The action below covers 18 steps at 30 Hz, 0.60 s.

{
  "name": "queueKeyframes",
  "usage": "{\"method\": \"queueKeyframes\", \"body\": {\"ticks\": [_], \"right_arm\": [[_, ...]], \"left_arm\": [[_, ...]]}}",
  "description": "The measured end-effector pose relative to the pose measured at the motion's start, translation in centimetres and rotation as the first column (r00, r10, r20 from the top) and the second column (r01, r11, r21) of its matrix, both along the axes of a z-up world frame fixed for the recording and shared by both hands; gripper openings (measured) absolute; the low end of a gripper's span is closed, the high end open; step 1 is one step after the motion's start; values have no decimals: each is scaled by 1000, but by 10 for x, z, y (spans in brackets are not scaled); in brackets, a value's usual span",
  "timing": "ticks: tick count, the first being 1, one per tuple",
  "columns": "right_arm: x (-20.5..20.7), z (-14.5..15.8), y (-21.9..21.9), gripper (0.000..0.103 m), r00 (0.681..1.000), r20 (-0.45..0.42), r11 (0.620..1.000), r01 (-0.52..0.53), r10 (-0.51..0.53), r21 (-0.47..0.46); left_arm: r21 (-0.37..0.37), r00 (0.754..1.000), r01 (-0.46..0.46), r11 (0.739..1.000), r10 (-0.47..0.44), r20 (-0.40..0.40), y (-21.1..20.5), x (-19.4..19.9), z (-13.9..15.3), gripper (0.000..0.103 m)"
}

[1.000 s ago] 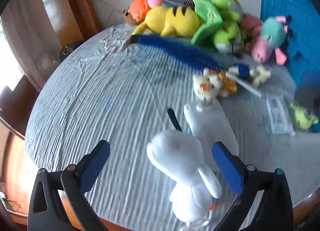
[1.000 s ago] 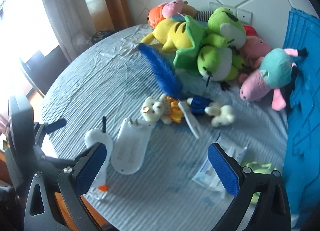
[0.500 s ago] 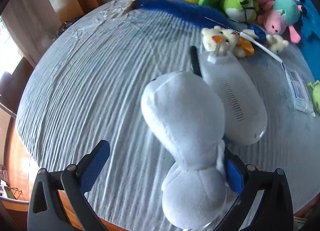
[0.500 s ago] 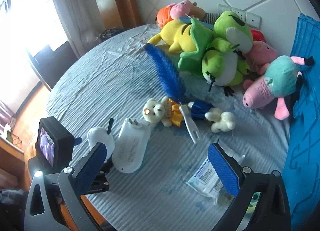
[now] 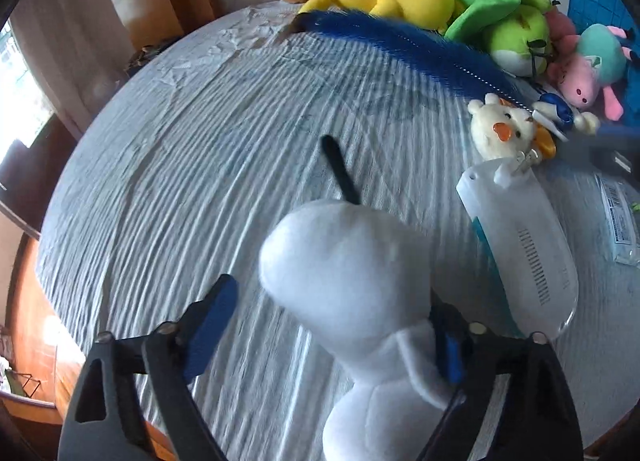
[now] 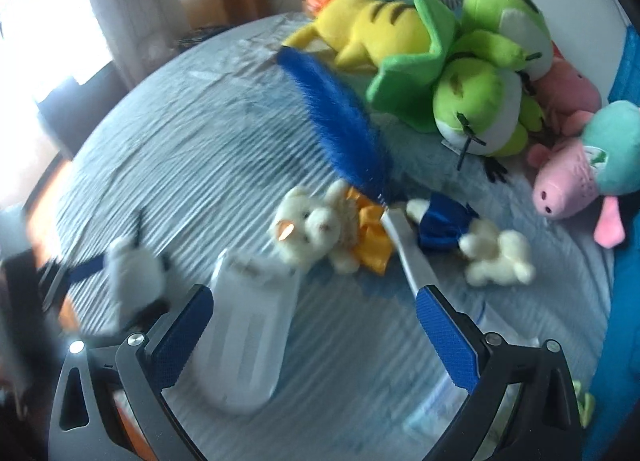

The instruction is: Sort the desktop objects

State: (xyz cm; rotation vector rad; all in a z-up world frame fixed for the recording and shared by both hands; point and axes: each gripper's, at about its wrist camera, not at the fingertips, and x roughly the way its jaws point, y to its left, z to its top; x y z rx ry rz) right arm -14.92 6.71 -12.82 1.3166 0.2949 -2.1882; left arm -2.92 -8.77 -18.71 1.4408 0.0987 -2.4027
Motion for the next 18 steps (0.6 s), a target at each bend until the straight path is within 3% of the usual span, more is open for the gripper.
{"method": "queueKeyframes", "body": {"ticks": [6, 18], "right_arm": [[-40, -26, -22, 103, 993, 46, 994, 103, -105, 39], [-63, -51, -58, 103, 989, 32, 965, 133, -143, 225]], "left_arm": [[13, 999, 33, 999, -33, -2, -3, -1, -2, 84], [57, 997, 72, 996, -72, -5, -12, -8, -5, 84]]}}
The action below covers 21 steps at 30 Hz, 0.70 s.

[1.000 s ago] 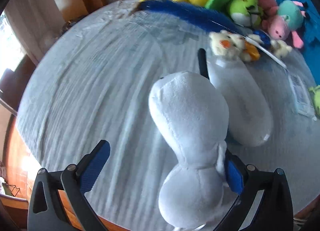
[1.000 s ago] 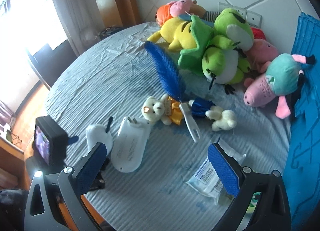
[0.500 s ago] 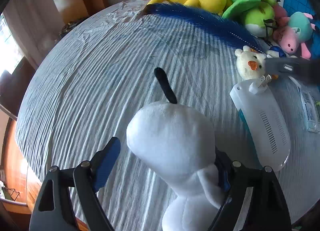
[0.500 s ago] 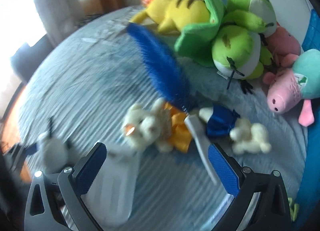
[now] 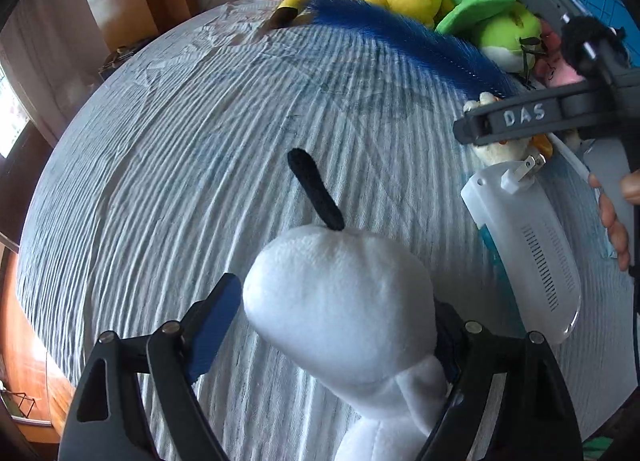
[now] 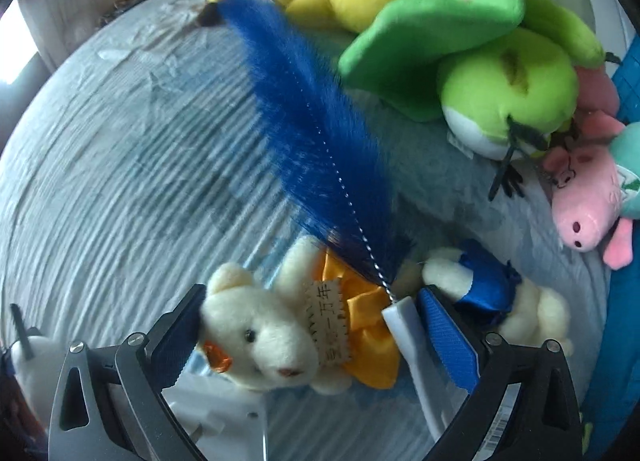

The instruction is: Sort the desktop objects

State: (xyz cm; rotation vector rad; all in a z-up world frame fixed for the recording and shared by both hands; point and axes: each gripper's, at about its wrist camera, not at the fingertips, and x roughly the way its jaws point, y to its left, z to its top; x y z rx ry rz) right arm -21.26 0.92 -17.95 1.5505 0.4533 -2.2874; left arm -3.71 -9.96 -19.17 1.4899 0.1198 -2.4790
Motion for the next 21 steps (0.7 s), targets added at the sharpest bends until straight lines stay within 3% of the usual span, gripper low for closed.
{"method": "queueKeyframes", "body": {"ticks": [5, 15, 21], "right_arm": [[2, -1, -2, 96, 1000, -21, 1000, -7, 7, 21], [6, 12, 1, 50, 999, -18, 999, -49, 49, -11], [11, 27, 22, 37, 998, -28, 994, -52, 49, -99]], "left_arm": [[4, 1000, 7, 1000, -7, 1, -1, -2, -1, 84], [2, 1000, 4, 1000, -4, 6, -1, -2, -1, 84], [-1, 1000, -4, 1000, 4, 3, -1, -1, -1, 84]]}}
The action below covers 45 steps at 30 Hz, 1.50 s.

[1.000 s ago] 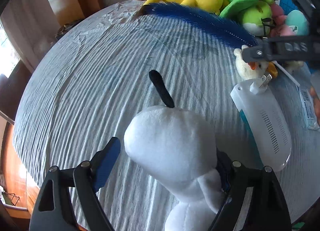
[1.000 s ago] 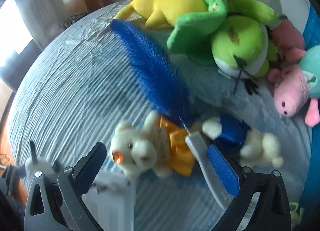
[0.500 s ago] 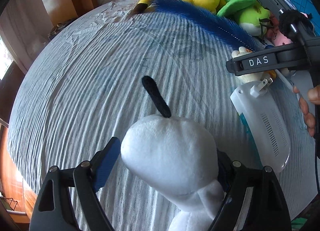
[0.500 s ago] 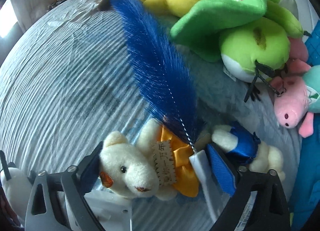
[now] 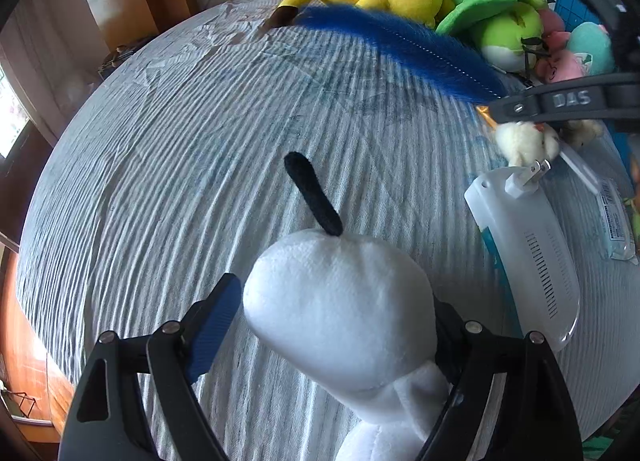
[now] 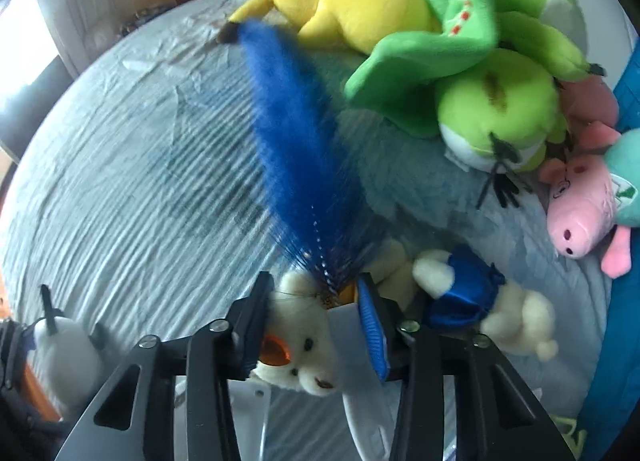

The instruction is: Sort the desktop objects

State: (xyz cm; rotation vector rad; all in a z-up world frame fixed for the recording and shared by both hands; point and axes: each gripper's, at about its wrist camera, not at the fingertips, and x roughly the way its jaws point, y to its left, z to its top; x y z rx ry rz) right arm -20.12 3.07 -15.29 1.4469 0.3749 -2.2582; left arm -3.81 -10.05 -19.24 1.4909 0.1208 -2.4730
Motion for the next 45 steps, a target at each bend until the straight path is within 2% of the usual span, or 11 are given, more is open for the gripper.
{"method": "queueKeyframes", "body": {"ticks": [2, 3, 8, 13, 20, 23, 24, 27, 32, 37, 45], "right_arm": [[4, 8, 4, 23, 1000, -18, 1000, -1, 1, -31], [-2, 14, 8, 7, 1000, -22, 999, -4, 3, -44], [3, 21, 22, 5, 1000, -15, 998, -16, 15, -69], [14, 34, 40, 5, 998, -54, 993, -25, 19, -112], [5, 36, 43, 5, 998, -59, 994, -5, -2, -105], [1, 30, 50, 18, 1000, -25, 994, -9, 6, -110], [2, 31, 52, 28, 1000, -24, 994, -9, 6, -113], [10, 40, 60, 69, 999, -37, 990, -3, -3, -142], [31, 42, 56, 72, 999, -34, 989, -8, 3, -150], [44, 23, 42, 72, 1000, 31, 988, 3, 2, -154], [25, -13, 50, 72, 963, 199, 951, 226, -184, -213]], "left_arm": [[-1, 1000, -2, 1000, 2, -2, 0, 0, 0, 84], [-2, 1000, -2, 1000, 2, -3, 0, 0, 0, 84], [1, 1000, -1, 1000, 1, -7, 0, 0, 0, 84], [4, 1000, 2, 1000, -2, -8, -1, 1, 1, 84], [2, 1000, 5, 1000, -5, -6, 0, 2, 1, 84], [2, 1000, 6, 1000, -6, -6, 1, 3, 1, 84], [4, 1000, 6, 1000, -6, -7, 1, 3, 1, 84], [6, 1000, 5, 1000, -5, -9, 1, 4, 1, 84], [5, 1000, 7, 1000, -7, -10, 2, 4, 1, 84], [3, 1000, 15, 1000, -15, -11, 2, 4, 1, 84], [13, 999, 31, 999, -31, -14, 1, 4, 1, 84]]}}
